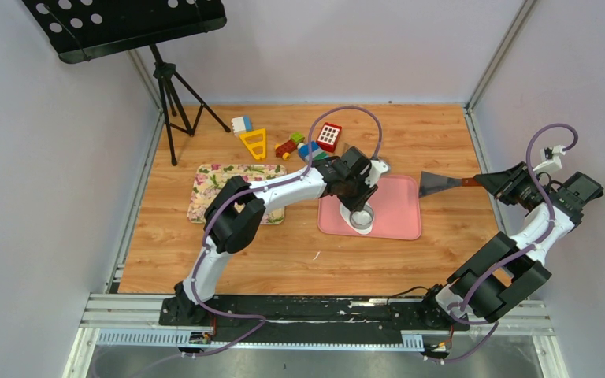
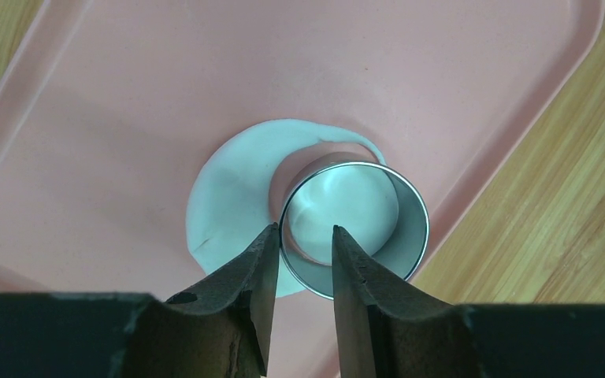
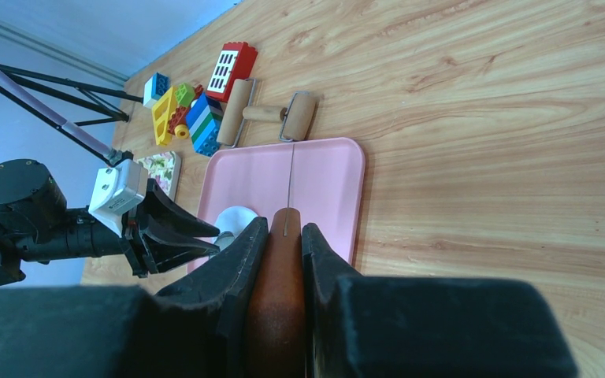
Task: Roll out the dumpling wrappers from the dough
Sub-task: Place the spatula on the work surface.
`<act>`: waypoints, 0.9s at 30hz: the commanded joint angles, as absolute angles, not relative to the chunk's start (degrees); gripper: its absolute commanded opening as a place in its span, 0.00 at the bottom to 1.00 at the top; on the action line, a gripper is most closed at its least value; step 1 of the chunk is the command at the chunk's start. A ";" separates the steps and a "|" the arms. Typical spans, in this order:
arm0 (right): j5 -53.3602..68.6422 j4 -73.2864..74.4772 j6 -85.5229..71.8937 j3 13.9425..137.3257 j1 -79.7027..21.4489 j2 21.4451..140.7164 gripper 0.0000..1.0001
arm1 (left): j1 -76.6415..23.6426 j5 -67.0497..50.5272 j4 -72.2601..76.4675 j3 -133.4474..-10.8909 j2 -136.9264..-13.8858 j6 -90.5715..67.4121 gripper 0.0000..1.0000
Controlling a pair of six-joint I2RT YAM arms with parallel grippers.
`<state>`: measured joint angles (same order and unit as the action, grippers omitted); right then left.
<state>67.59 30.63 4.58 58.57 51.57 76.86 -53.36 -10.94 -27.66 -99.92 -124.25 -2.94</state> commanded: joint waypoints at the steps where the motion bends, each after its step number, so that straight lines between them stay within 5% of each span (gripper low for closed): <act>1: 69.99 29.77 4.66 58.97 52.02 76.91 0.00 | -53.43 -11.11 -27.15 -101.61 -124.65 -3.56 0.39; 18: 60.65 24.35 -0.53 57.51 48.86 79.63 0.00 | -51.04 -10.32 -25.31 -99.30 -113.13 -3.91 0.99; 27: 53.01 14.20 -12.98 61.02 37.41 84.88 0.00 | -44.26 -14.42 -25.59 -94.72 -107.18 1.15 1.00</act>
<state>55.46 21.89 -4.69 57.45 40.60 81.38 -47.62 -11.53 -26.04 -96.53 -110.65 -2.70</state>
